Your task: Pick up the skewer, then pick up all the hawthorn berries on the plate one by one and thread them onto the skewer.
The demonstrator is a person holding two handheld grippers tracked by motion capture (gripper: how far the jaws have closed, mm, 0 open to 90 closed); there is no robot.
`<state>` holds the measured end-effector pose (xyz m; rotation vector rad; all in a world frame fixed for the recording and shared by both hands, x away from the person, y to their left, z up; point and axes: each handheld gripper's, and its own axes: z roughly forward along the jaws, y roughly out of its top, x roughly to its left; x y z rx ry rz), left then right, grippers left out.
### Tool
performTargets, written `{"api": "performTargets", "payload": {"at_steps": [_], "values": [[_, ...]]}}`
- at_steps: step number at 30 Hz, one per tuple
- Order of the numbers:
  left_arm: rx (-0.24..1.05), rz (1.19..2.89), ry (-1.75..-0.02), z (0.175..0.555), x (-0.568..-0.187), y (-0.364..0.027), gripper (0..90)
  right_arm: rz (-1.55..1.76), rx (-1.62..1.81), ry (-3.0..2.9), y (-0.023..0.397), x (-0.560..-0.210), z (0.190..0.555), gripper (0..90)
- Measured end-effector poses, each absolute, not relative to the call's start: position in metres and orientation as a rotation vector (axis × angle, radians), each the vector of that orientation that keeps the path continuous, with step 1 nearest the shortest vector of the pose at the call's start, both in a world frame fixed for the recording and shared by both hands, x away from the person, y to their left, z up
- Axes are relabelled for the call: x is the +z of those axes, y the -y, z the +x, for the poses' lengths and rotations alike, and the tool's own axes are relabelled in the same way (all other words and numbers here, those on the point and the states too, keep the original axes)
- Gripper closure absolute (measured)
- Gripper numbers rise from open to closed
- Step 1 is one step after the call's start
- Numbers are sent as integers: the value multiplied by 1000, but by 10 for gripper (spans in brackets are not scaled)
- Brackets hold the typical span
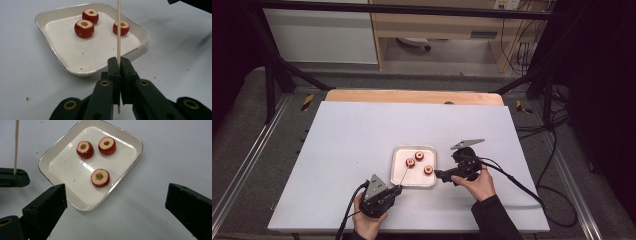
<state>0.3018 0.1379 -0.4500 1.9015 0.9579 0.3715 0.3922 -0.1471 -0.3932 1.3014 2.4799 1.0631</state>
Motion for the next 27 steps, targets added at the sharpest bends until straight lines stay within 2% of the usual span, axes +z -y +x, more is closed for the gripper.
{"api": "performTargets", "payload": {"at_steps": [15,23,27], "values": [[369,1886,-972,300,-451,-140,879,1323,941,-2507,113,-387,407,89],[372,1877,-977,298,-453,-140,879,1353,800,-2548,94,-393,416,198],[373,1876,-985,297,-455,-140,879,1391,743,-2584,84,-399,419,302]]}}
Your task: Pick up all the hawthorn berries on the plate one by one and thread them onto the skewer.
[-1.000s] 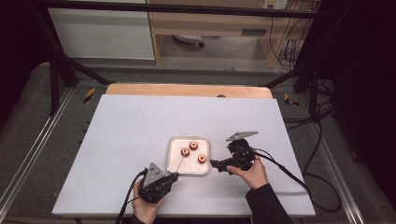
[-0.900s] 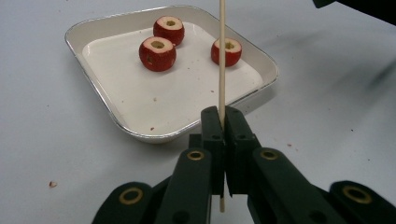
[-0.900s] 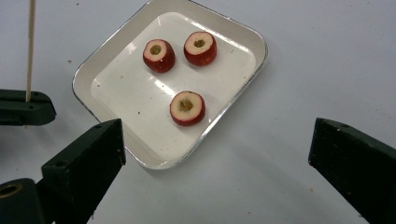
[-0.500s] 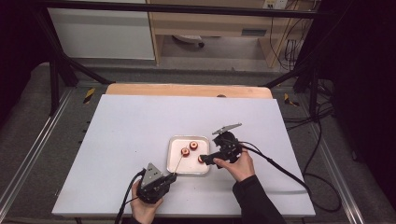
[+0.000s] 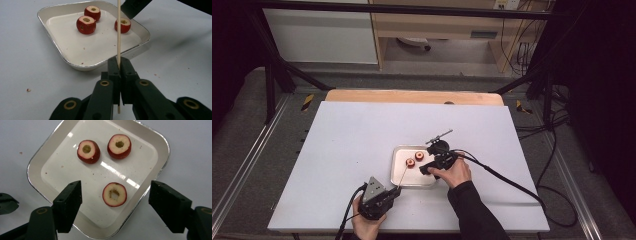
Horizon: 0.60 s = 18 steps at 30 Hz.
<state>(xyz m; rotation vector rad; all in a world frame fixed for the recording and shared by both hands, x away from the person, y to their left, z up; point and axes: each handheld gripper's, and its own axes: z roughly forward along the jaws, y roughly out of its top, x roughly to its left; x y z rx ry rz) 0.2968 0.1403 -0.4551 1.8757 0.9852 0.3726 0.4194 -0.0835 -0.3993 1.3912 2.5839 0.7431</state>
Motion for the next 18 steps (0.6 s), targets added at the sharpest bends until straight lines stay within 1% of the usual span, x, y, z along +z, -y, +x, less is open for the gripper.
{"api": "performTargets", "payload": {"at_steps": [3,9,18], "values": [[369,1871,-989,296,-455,-141,879,1405,689,-2594,79,-402,422,375],[370,1859,-993,295,-454,-143,879,1438,654,-2617,72,-405,424,461],[366,1861,-997,294,-454,-144,879,1500,612,-2619,70,-412,430,534]]}}
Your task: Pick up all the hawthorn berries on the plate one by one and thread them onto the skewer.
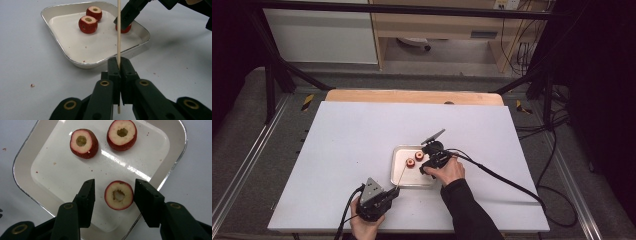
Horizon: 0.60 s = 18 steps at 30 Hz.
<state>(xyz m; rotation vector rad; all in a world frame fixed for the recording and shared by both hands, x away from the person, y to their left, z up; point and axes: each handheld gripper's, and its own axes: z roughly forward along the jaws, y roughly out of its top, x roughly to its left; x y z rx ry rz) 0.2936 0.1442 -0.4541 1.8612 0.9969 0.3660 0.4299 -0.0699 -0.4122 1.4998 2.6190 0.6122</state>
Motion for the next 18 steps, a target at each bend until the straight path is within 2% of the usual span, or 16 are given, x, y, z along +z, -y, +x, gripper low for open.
{"api": "performTargets", "payload": {"at_steps": [10,18], "values": [[360,1867,-996,294,-455,-143,879,1554,573,-2611,69,-417,433,617],[364,1869,-992,292,-455,-142,879,1553,685,-2610,73,-409,430,625]]}}
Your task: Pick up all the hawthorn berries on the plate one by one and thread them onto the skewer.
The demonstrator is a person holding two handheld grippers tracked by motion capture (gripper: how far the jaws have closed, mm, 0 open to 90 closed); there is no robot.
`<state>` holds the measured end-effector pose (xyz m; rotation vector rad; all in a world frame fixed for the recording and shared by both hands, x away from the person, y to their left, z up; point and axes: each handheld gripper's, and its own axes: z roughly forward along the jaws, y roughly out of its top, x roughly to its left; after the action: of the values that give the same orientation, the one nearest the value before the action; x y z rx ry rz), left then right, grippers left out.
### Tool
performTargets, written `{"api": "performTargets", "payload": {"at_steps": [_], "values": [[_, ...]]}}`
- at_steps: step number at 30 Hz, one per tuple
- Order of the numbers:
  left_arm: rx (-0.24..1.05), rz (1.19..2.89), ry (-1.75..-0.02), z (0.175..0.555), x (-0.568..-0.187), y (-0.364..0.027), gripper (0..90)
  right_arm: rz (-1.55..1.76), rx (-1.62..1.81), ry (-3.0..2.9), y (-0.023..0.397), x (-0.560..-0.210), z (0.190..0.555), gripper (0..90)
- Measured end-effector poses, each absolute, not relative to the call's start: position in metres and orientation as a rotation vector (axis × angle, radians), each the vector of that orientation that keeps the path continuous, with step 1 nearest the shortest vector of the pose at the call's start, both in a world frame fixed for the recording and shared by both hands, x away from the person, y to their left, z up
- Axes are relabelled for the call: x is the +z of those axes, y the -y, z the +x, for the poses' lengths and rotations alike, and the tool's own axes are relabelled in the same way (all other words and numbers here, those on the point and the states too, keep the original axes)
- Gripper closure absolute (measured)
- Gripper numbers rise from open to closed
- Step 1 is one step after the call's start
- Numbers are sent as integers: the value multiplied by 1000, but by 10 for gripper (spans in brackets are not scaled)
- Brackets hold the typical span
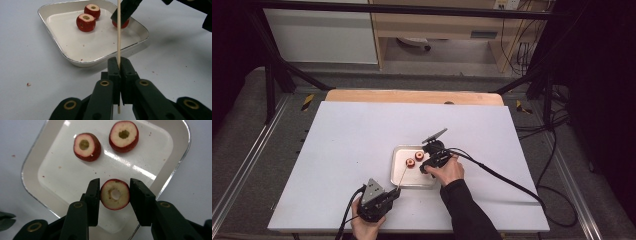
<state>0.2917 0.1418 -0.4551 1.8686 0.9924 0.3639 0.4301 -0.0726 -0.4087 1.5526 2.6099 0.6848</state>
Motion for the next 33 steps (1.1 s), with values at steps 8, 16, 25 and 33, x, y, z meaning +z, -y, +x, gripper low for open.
{"api": "performTargets", "payload": {"at_steps": [8,16,25,33], "values": [[358,1851,-987,289,-454,-139,879,1475,1087,-2467,92,-381,415,625],[342,1832,-996,288,-453,-128,880,1433,1488,-2216,115,-374,405,625],[335,1821,-1014,289,-448,-116,882,1430,1813,-1961,126,-376,395,625],[367,1833,-1010,292,-438,-102,881,1469,1960,-1886,126,-379,393,625]]}}
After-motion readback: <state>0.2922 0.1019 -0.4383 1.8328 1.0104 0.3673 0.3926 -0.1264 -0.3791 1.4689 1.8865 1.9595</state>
